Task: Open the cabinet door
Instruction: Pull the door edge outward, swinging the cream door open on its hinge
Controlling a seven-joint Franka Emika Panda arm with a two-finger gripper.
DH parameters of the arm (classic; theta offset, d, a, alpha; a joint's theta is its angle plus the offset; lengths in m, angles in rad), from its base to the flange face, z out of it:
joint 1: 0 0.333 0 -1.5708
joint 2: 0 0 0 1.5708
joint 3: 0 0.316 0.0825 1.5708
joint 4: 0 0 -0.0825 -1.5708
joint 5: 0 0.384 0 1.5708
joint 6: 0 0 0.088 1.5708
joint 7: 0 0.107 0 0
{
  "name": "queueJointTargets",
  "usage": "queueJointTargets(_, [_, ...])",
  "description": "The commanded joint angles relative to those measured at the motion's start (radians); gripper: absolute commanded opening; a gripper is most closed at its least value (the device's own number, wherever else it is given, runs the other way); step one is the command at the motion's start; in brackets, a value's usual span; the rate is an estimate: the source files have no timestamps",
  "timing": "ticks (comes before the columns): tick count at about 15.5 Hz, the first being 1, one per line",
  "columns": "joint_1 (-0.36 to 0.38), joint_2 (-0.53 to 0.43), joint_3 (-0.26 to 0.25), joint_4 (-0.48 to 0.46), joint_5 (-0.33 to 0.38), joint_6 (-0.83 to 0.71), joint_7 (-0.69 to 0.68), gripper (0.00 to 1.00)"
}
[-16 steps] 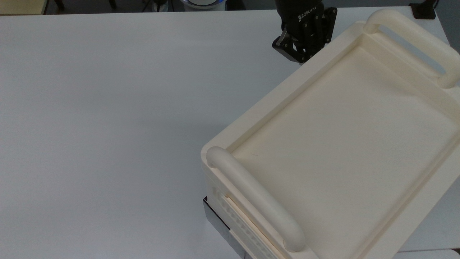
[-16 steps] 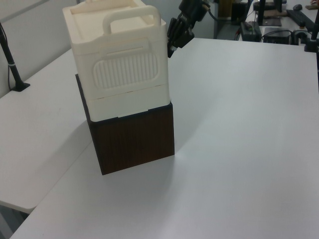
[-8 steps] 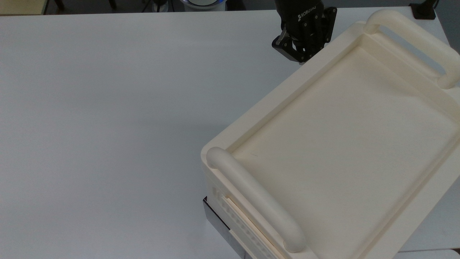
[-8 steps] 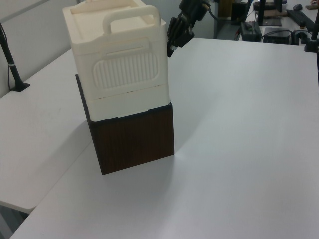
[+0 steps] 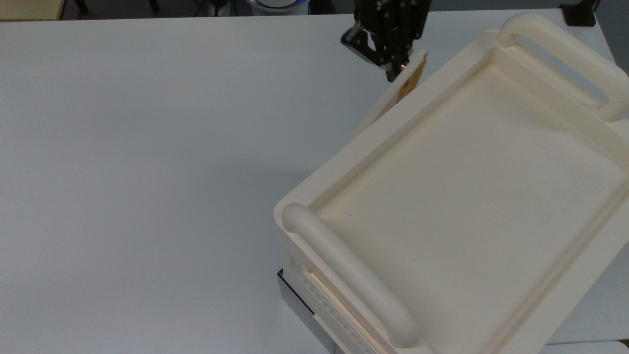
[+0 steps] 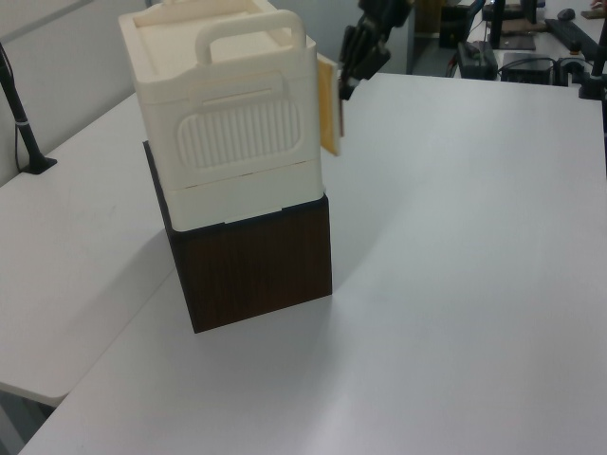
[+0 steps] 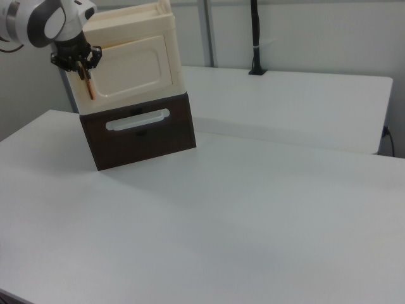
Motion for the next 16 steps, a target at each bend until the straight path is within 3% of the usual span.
queueJointTargets(1, [-0.076,-0.05,-0.002,-0.039,-0.011,-0.048,-0.006,0.1])
queueJointTargets(4, [-0.117,-0.059,-0.002,-0.038,-0.009,-0.127,-0.026,0.11])
queueJointTargets(6, [-0.154,-0.068,-0.002,-0.038,-0.011,-0.171,-0.029,0.17])
queueJointTargets(7, [-0.172,-0.074,-0.004,-0.038,-0.011,-0.205,-0.046,0.24])
queueJointTargets(11, [-0.27,-0.082,-0.013,-0.027,-0.012,-0.305,-0.127,0.71])
queueJointTargets(14, [-0.335,-0.08,-0.015,-0.027,-0.012,-0.297,-0.127,0.92])
queueJointTargets(16, [-0.375,-0.068,-0.015,-0.027,-0.018,-0.273,-0.129,1.0])
